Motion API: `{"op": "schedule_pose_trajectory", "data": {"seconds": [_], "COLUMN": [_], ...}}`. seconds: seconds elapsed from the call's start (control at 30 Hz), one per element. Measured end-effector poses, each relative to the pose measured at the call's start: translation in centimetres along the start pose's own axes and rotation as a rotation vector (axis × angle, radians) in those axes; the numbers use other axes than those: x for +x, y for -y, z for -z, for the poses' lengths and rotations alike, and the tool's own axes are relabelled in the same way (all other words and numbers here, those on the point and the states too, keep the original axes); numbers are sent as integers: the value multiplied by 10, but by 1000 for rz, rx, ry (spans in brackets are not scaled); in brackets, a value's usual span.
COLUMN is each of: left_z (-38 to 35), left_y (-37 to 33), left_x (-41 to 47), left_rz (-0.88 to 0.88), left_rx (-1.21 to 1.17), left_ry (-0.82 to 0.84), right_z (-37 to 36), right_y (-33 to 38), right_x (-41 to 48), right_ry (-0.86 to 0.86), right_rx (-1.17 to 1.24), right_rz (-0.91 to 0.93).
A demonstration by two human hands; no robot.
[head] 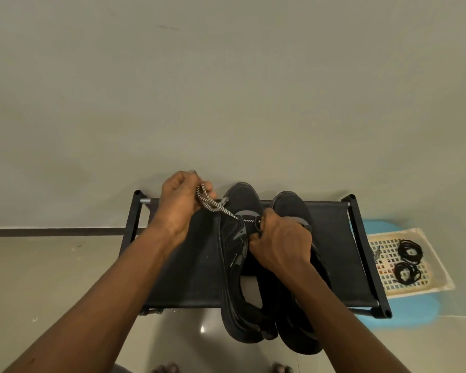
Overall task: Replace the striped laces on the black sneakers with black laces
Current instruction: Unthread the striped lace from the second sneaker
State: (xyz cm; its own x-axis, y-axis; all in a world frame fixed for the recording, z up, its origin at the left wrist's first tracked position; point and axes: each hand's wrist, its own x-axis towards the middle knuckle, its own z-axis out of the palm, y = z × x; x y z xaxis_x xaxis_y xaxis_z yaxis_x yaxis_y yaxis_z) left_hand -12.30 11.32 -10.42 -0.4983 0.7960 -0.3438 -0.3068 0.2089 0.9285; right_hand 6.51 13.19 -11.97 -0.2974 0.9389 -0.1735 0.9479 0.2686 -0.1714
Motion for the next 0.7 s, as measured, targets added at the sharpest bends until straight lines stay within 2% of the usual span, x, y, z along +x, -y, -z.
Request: {"op": "schedule_pose_trajectory", "data": {"seconds": [0.13, 0.23, 0.43, 0.7], "left_z": [0, -5, -5, 15], "left_y": [14, 21, 21, 2], "left_x": [3, -6, -5, 5], "left_rz": [-142, -142, -199, -276], "left_rx": [823, 1138, 1219, 1121], "left_ry": [155, 276, 289, 2], "right_z": [-1, -2, 0, 4], "right_y": [1, 3, 4, 0], "right_x": [2, 2, 0, 1], "right_ry": [-2, 4, -7, 16], "right_rx": [13, 16, -4, 38], "right_rz": [10, 12, 0, -29]}}
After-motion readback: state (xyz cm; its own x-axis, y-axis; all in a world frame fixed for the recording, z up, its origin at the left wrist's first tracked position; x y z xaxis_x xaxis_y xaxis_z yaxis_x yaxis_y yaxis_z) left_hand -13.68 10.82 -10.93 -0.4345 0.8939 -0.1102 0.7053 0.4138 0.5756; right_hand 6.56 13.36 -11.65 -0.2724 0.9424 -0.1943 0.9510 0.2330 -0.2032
